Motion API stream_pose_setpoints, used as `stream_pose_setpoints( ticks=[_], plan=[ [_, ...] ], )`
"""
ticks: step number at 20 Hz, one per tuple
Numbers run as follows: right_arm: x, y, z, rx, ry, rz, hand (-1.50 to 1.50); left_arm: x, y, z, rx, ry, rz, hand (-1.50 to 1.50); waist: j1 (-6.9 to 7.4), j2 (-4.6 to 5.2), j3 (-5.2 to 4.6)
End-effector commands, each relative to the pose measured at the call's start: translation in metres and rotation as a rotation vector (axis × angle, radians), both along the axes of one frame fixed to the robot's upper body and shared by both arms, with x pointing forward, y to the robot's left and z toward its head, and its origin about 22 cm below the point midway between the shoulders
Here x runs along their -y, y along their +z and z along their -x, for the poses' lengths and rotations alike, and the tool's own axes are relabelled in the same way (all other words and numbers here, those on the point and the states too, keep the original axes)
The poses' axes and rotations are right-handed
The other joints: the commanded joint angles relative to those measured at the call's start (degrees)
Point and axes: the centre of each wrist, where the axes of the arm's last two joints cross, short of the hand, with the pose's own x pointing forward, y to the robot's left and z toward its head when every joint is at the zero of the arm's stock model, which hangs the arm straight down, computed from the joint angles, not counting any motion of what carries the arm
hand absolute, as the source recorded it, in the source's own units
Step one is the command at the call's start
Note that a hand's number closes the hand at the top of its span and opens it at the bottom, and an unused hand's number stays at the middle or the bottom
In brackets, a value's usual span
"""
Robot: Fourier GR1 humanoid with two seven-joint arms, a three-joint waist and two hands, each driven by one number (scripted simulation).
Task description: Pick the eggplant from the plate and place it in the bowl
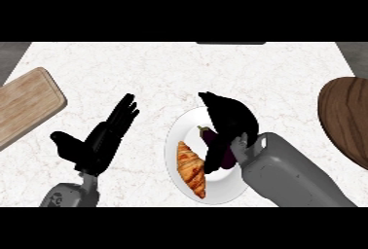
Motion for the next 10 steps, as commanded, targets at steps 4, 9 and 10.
stream_pose_setpoints(
  ticks=[4, 9, 10],
  plan=[
    [-0.009, -0.014, -0.007, -0.15, -0.07, 0.189, -1.5, -0.005, -0.002, -0.014, 0.0, 0.023, -0.004, 0.0, -0.75, 0.1, 0.01],
    [-0.002, -0.047, -0.009, -0.217, -0.083, 0.212, -1.5, -0.012, 0.008, -0.004, -0.018, 0.012, -0.013, 0.0, -0.31, 0.01, 0.06],
    [-0.008, -0.034, -0.021, -0.22, -0.079, 0.222, -1.5, -0.006, -0.01, 0.0, -0.015, 0.009, 0.015, 0.0, -0.24, 0.11, 0.03]
  ],
)
